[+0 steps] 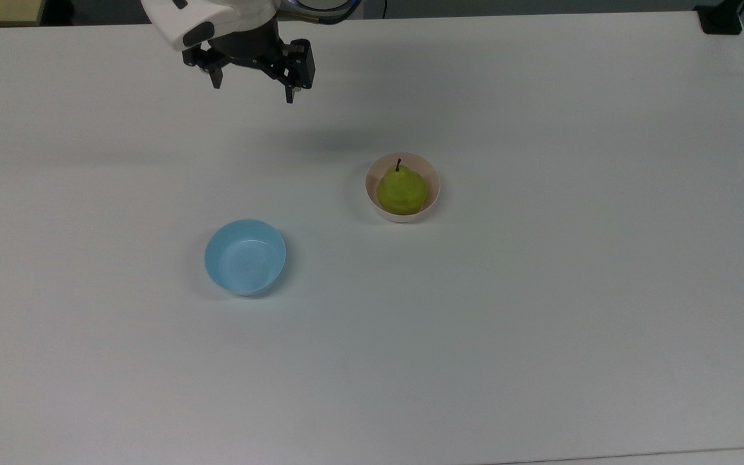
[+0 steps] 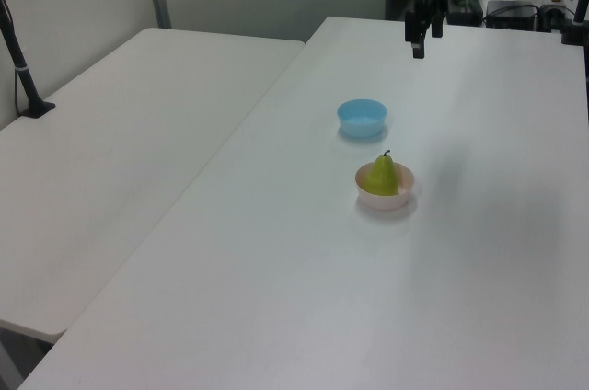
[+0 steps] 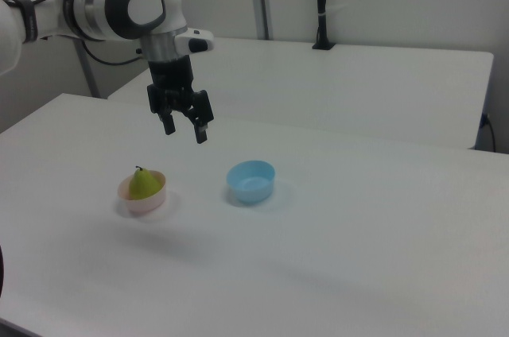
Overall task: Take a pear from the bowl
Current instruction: 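Move the open gripper over the pink bowl and lower toward the pear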
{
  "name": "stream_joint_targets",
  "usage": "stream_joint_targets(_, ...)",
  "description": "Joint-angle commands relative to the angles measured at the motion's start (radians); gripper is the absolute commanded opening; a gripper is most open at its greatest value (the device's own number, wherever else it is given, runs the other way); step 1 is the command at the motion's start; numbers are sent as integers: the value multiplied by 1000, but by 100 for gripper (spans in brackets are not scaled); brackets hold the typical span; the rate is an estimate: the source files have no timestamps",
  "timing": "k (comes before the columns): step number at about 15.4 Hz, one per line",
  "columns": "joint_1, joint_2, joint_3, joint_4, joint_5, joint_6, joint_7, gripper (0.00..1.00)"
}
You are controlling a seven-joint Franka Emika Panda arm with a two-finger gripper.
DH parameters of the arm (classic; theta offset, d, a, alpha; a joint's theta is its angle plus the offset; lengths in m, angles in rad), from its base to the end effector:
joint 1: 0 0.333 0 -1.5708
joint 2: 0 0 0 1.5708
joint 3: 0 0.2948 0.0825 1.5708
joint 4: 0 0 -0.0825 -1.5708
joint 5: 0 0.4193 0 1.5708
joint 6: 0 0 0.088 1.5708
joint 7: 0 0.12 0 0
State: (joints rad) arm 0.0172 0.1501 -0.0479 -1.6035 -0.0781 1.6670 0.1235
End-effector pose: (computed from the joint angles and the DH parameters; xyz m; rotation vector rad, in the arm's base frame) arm 0.6298 -0.0265 0.4904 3.0428 -0.2181 -0.1258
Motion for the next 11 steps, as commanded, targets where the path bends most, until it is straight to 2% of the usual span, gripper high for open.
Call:
stream_joint_targets(1, 9, -27, -22, -20, 6, -3, -49, 100)
stream_joint_targets(6, 23, -20, -23, -18, 8, -1, -50, 100)
stream_joint_targets(7, 50, -15, -30, -18, 6, 0, -50, 100)
stream_joint_targets(10, 179, 3, -116, -16, 17, 2, -50, 100)
stream_joint_targets(11, 206, 15, -119, -15, 24, 11, -50, 100)
